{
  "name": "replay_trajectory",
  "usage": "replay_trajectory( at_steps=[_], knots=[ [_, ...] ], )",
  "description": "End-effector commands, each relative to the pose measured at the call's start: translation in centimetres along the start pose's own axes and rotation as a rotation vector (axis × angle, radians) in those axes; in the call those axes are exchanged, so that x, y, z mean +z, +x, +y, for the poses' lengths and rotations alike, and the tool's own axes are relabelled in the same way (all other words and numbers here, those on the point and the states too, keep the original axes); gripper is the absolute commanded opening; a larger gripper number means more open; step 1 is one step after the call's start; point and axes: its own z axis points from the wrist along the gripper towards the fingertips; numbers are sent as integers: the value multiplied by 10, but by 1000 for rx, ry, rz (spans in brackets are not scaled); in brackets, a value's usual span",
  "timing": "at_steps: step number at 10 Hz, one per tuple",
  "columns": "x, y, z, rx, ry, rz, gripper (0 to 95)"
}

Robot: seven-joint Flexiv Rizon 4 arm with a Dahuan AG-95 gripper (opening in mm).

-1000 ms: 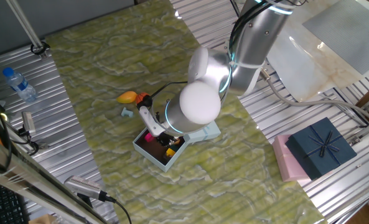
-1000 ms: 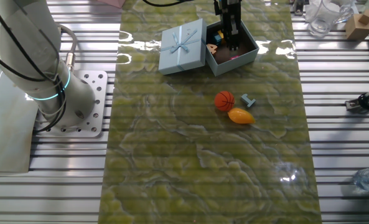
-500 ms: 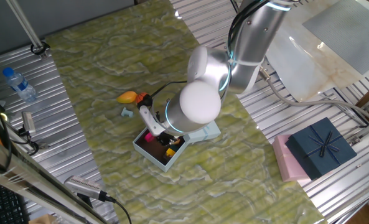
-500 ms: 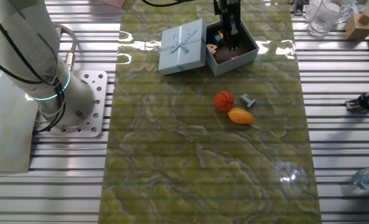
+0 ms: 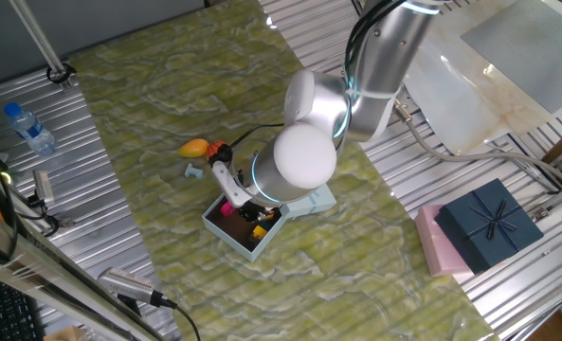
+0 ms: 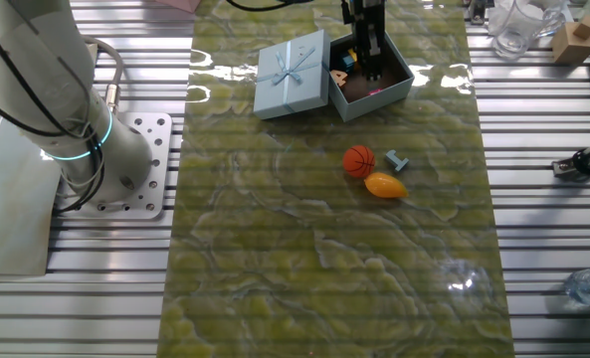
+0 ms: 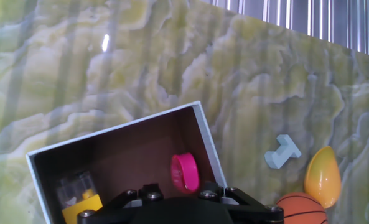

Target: Take everything out of the gift box

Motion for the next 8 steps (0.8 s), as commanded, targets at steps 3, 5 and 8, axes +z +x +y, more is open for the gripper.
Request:
replay_trajectory(
  at_steps=[3, 5, 8],
  knots=[
    [28, -6, -18, 17, -51, -2, 380],
    [28, -6, -18, 18, -55, -3, 380],
    [28, -6, -18, 16, -58, -10, 380]
  ],
)
